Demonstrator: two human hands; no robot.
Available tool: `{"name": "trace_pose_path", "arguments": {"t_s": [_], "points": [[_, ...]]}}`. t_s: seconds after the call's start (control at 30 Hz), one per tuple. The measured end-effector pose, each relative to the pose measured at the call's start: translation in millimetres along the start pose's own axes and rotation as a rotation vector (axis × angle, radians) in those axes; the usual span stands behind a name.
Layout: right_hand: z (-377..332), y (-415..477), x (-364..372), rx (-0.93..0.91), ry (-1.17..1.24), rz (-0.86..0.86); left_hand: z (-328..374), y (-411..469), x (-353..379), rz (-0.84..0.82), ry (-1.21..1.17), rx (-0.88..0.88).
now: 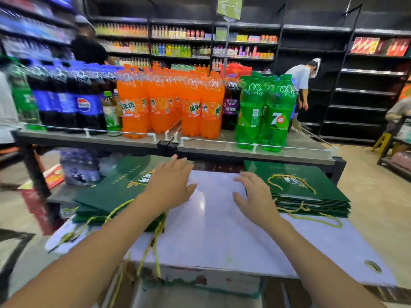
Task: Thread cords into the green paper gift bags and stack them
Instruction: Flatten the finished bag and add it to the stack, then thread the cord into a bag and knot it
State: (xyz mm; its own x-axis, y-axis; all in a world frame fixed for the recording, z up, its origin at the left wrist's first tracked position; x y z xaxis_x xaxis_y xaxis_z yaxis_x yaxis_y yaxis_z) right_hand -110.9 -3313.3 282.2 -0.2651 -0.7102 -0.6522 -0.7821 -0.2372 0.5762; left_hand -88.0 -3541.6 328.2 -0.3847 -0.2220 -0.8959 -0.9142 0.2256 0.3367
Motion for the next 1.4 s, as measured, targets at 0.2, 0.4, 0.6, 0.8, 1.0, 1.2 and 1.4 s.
{"name": "trace_pose_path", "arguments": {"t_s": [0.2, 0.4, 0.6, 0.8, 1.0, 1.2, 1.4], "points": [[-15, -21, 83, -0.025, 0.022, -0.144, -68, -51, 55, -0.394, -0.058, -0.092], [-13, -22, 84, 0.068, 0.177, -0.204, -59, -73, 51, -0.299, -0.164, 0.008], [-20, 22, 101, 0.732, 1.057, 0.041, -55, -84, 38, -0.19, -0.329, 0.088], [-38, 28, 80, 0.854, 1.156, 0.066, -74, -96, 25, -0.111, -0.36, 0.006], [-12, -1, 12, 0.799, 1.164, 0.264, -67, -90, 8, -0.022, -0.274, -0.011], [5, -53, -68, 0.724, 1.075, 0.49, -15, -69, -5, -0.051, -0.337, 0.092], [26, -108, -78, 0.747, 0.95, 0.512, 45, -56, -24, -0.242, -0.988, 0.11]]}}
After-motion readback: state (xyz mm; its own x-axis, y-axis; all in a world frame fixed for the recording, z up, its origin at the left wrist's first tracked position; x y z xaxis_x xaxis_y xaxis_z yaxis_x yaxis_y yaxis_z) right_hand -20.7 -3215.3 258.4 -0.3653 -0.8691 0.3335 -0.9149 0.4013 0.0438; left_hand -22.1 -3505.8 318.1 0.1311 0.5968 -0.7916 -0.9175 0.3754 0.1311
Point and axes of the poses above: each hand's wrist, its own y-axis towards the middle knuckle, its own x-axis out of the palm, z = x × y, the point moved 10 cm from there along y, towards the middle knuckle, and after that the axes turned 15 degrees about y, right-handed, at the moved point
